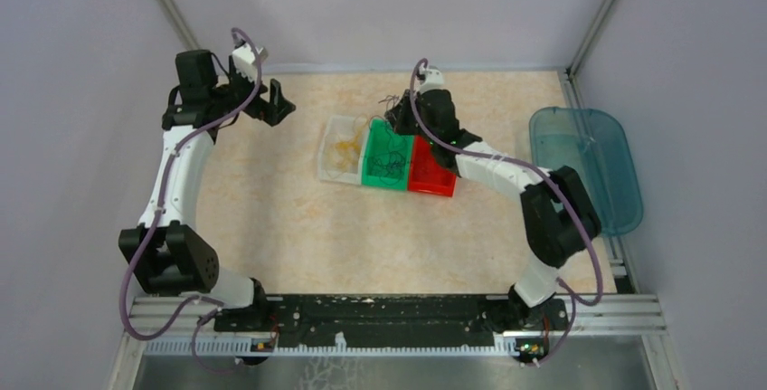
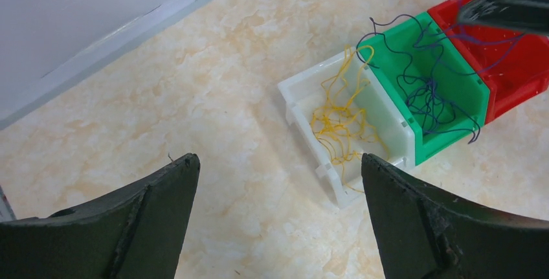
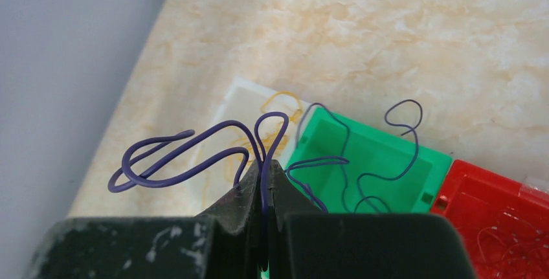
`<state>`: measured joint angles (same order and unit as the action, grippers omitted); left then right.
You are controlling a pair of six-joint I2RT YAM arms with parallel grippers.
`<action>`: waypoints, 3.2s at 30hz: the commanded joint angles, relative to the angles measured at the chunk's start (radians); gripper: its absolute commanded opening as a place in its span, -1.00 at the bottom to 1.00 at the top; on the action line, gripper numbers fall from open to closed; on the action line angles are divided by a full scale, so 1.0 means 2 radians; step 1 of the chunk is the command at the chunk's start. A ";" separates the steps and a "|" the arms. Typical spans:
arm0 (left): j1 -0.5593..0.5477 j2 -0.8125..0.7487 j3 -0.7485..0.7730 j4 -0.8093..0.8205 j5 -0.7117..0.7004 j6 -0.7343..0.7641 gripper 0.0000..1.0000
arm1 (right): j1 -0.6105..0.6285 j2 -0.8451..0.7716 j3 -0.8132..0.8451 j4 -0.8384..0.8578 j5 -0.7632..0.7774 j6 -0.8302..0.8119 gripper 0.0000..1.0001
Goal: Untangle the cables
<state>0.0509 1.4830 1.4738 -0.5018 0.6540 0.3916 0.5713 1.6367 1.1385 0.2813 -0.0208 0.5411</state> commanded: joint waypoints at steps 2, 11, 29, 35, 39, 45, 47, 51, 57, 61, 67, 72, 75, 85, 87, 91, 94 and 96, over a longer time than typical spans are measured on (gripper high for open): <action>0.016 -0.017 -0.036 0.051 -0.018 -0.051 0.99 | 0.010 0.098 0.083 -0.042 0.054 -0.057 -1.00; 0.030 -0.013 -0.059 0.051 -0.033 -0.040 0.99 | 0.047 0.220 0.194 -0.164 0.148 -0.105 -1.00; 0.037 -0.017 -0.056 0.059 -0.036 -0.019 0.99 | 0.061 0.164 0.194 -0.214 0.134 -0.121 -0.28; 0.046 -0.016 -0.047 0.055 -0.028 -0.012 0.99 | 0.057 0.107 0.207 -0.256 0.083 -0.129 -0.03; 0.050 -0.020 -0.047 0.056 -0.024 -0.004 0.99 | 0.044 0.078 0.216 -0.275 0.063 -0.127 0.06; 0.051 -0.017 -0.048 0.063 -0.020 -0.011 0.99 | 0.014 0.117 0.273 -0.298 0.056 -0.106 0.09; 0.052 -0.017 -0.049 0.066 -0.020 -0.013 0.99 | 0.015 0.143 0.292 -0.303 0.049 -0.108 0.06; 0.052 -0.017 -0.050 0.067 -0.024 -0.010 0.99 | 0.018 0.184 0.299 -0.299 0.025 -0.091 -0.03; 0.055 -0.020 -0.055 0.070 -0.027 -0.003 0.99 | 0.021 0.212 0.283 -0.281 0.040 -0.085 -0.17; 0.056 -0.024 -0.062 0.076 -0.027 -0.001 0.99 | 0.021 0.207 0.261 -0.273 0.079 -0.084 -0.25; 0.059 -0.026 -0.067 0.081 -0.025 -0.004 0.99 | 0.024 0.225 0.252 -0.258 0.090 -0.084 -0.38; 0.062 -0.031 -0.074 0.087 -0.028 0.001 0.99 | 0.043 0.253 0.258 -0.263 0.108 -0.097 -0.57; 0.065 -0.031 -0.074 0.088 -0.028 0.002 0.99 | 0.055 0.258 0.246 -0.262 0.125 -0.099 -0.72; 0.070 -0.031 -0.078 0.085 -0.017 0.002 0.99 | 0.062 0.251 0.220 -0.272 0.135 -0.087 -0.82; 0.071 -0.032 -0.081 0.083 -0.017 0.006 0.99 | 0.062 0.228 0.217 -0.272 0.135 -0.092 -0.76; 0.074 -0.035 -0.080 0.083 -0.014 0.007 0.99 | 0.062 0.172 0.216 -0.288 0.118 -0.096 -0.33; 0.077 -0.038 -0.077 0.084 -0.013 0.010 0.99 | 0.061 0.135 0.221 -0.300 0.106 -0.099 -0.22; 0.078 -0.038 -0.073 0.083 -0.013 0.009 0.99 | 0.057 0.115 0.231 -0.313 0.098 -0.100 -0.20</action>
<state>0.1947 1.4471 1.3193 -0.3508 0.5999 0.3981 0.6899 2.0315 1.5520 -0.3328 0.2070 0.3553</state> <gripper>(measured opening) 0.995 0.393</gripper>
